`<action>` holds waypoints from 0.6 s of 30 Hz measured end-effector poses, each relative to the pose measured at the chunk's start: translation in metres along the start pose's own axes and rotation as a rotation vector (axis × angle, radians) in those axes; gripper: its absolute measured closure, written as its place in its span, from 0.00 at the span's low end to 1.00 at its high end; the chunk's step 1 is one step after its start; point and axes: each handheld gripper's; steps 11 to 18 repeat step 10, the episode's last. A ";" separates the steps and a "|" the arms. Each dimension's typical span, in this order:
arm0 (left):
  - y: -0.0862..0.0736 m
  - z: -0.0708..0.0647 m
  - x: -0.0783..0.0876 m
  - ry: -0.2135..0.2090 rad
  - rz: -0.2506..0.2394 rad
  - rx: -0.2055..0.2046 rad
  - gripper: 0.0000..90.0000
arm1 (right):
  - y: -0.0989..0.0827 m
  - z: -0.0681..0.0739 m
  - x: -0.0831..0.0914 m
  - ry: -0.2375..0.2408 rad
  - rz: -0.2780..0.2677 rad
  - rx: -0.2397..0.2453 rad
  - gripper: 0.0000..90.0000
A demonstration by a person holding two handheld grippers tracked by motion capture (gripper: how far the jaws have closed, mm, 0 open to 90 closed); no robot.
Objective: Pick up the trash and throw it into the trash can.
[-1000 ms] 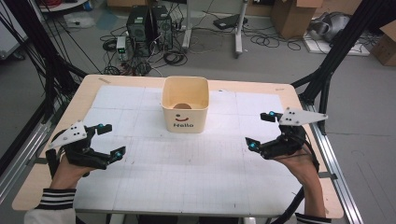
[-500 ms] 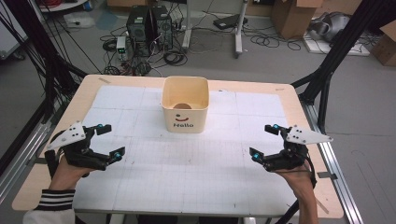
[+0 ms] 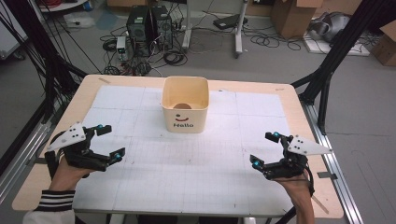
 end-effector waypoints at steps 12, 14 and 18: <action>0.000 0.000 0.000 -0.002 -0.003 0.004 0.02 | -0.004 0.003 0.002 0.000 -0.004 -0.004 0.00; 0.000 0.000 0.000 -0.002 -0.003 0.004 0.02 | -0.004 0.003 0.002 0.000 -0.004 -0.004 0.00; 0.000 0.000 0.000 -0.002 -0.003 0.004 0.02 | -0.004 0.003 0.002 0.000 -0.004 -0.004 0.00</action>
Point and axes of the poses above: each handheld gripper's, and its own axes: x roughly backward along the jaws, y roughly out of its top, z roughly to its left, and after that the axes turned 11 degrees about y, right-handed
